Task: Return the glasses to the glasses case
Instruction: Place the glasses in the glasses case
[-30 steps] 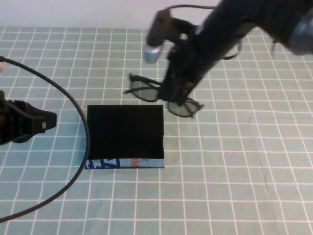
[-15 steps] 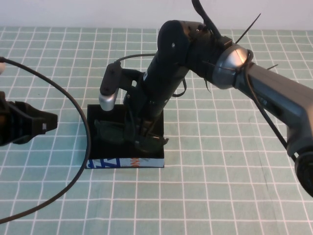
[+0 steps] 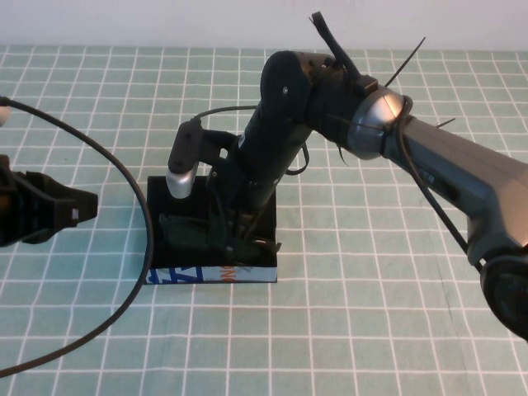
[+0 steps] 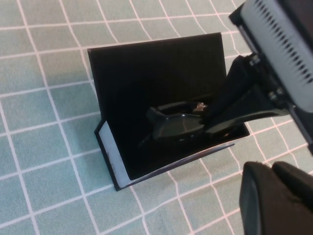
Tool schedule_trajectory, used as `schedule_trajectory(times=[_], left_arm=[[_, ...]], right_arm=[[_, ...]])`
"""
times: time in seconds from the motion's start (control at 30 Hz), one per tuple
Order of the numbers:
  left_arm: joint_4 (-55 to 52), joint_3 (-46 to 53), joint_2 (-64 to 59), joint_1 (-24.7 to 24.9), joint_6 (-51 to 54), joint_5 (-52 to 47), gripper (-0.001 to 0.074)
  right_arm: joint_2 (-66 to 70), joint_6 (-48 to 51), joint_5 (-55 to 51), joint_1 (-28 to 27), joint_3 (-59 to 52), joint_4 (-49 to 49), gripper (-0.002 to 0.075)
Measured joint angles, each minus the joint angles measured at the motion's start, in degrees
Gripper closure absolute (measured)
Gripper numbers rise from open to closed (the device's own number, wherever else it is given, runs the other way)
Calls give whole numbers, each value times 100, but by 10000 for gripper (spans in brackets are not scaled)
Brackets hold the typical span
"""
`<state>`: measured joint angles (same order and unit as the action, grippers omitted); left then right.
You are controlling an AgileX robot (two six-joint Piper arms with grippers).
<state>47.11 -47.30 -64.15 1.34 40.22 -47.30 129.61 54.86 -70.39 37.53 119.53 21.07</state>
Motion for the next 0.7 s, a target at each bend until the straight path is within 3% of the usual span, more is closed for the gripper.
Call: schedule_trajectory(times=[0.43,0.57,0.7], left_arm=[[0,0,0,0,293,-137,733],[0,0,0,0,729,-288,734],[66,207,0,23,1070,-192,734]], right_arm=[[11,0,147,0,0,45,582],[-141,-66,209,-97,27,113,615],[-291,-809,351,-320,327,180,704]])
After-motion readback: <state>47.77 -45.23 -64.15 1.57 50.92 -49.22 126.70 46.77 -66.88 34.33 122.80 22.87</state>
